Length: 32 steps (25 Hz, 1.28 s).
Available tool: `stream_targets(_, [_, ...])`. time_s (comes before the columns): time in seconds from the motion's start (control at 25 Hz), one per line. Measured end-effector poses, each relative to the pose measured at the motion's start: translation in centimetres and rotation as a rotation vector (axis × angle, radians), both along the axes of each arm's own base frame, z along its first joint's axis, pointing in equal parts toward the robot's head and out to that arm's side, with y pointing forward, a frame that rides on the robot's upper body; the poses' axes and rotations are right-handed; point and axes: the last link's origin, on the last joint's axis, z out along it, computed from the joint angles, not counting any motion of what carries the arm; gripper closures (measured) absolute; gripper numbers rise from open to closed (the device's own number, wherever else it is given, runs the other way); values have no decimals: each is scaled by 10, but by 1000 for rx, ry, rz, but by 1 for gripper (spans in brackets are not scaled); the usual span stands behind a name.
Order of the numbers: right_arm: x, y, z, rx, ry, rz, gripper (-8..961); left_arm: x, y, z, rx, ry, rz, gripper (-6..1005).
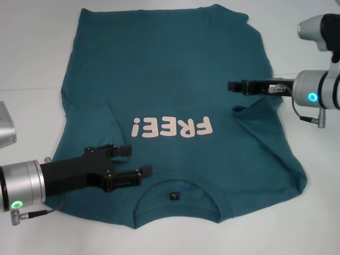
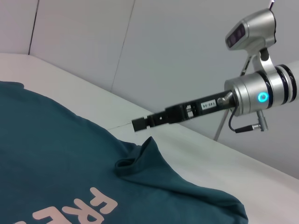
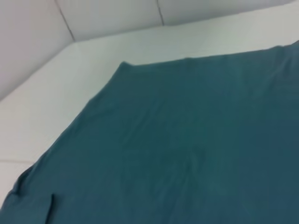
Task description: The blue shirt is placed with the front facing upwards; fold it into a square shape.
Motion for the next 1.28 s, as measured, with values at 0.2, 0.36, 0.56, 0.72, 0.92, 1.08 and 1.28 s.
stream_targets(0.2, [18,-7,15,14,4,-34,571,0,0,0,-1,0,0,130])
stream_targets(0.36, [36,-15,27,10,10,-70,254,0,1,0,0,1,-1,130])
stream_targets(0.56, [51,-23,36,5,9,-98,72,1,0,-1,-1,0,-3,129])
stream_targets(0.72, [53,-24,37,4,2,-100,22,1,0,-2,-4,1,-5,130])
stream_targets(0.92, [47,-20,29,0,-10,-85,14,2,0,-2,-5,0,-5,131])
stream_targets(1.08, [44,-17,22,9,-26,-84,25,1,0,-2,-3,-1,-4,130])
stream_targets(1.28, [44,-17,20,14,-31,-89,70,1,1,-1,-1,0,-4,130])
